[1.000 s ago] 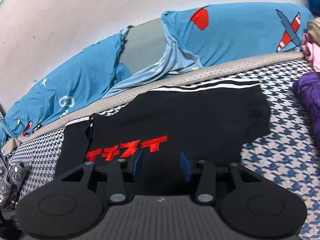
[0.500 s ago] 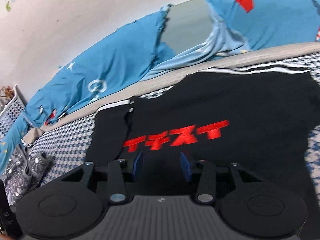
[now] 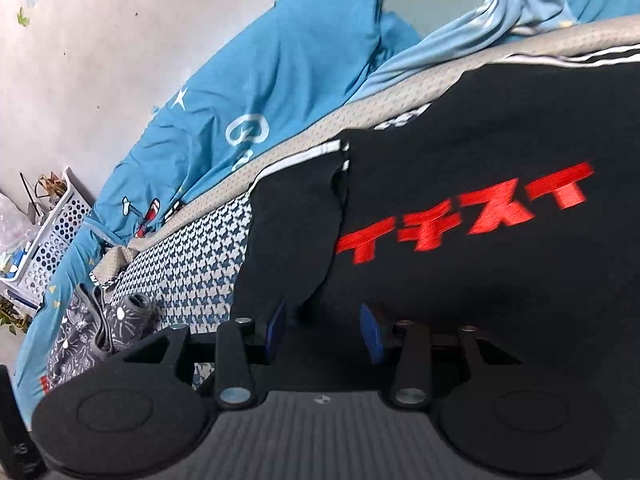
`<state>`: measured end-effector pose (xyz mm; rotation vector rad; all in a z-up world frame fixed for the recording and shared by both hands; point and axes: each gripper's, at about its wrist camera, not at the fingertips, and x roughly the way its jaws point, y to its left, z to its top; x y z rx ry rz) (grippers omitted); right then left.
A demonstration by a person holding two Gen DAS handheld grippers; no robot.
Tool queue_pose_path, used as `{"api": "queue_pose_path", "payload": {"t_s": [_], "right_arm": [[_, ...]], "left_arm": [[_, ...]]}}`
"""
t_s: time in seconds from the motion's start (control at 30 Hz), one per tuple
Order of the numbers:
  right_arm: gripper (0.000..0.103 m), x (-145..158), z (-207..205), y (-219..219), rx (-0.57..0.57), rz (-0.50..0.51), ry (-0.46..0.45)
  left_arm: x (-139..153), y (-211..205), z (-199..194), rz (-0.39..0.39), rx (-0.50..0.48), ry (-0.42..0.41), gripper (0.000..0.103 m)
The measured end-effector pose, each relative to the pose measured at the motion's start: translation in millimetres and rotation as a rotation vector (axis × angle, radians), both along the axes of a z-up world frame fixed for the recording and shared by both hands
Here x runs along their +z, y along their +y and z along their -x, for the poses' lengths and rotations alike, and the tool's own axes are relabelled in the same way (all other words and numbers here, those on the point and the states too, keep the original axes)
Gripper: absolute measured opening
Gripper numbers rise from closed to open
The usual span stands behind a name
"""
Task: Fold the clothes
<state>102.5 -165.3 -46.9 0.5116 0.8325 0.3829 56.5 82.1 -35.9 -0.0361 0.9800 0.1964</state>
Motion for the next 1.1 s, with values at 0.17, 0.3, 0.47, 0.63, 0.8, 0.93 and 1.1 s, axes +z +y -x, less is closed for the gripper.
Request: {"api": "queue_pose_path", "payload": {"t_s": [0.17, 0.3, 0.47, 0.63, 0.8, 0.93, 1.1], "right_arm": [[0.041, -6, -8, 13, 0.011, -0.029, 0.004], [0.041, -10, -13, 24, 0.012, -0.021, -0.011], [0.041, -10, -18, 31, 0.014, -0.006, -0.040], [0.040, -11, -24, 38, 0.018, 0.009, -0.072], [0.012, -14, -28, 47, -0.007, 0.060, -0.107], [0.007, -9, -29, 55, 0.009, 0.066, -0.140], [0.006, 1, -24, 78, 0.103, 0.033, -0.207]], "left_arm": [[3, 6, 4, 0.009, 0.003, -0.004, 0.103], [5, 11, 5, 0.028, 0.016, -0.003, 0.103], [8, 13, 7, 0.042, 0.017, -0.010, 0.103], [10, 15, 8, 0.047, 0.022, -0.011, 0.103], [13, 21, 10, 0.052, 0.038, -0.019, 0.103], [16, 27, 14, 0.040, 0.058, -0.029, 0.103], [17, 39, 18, 0.023, 0.098, -0.036, 0.103]]}}
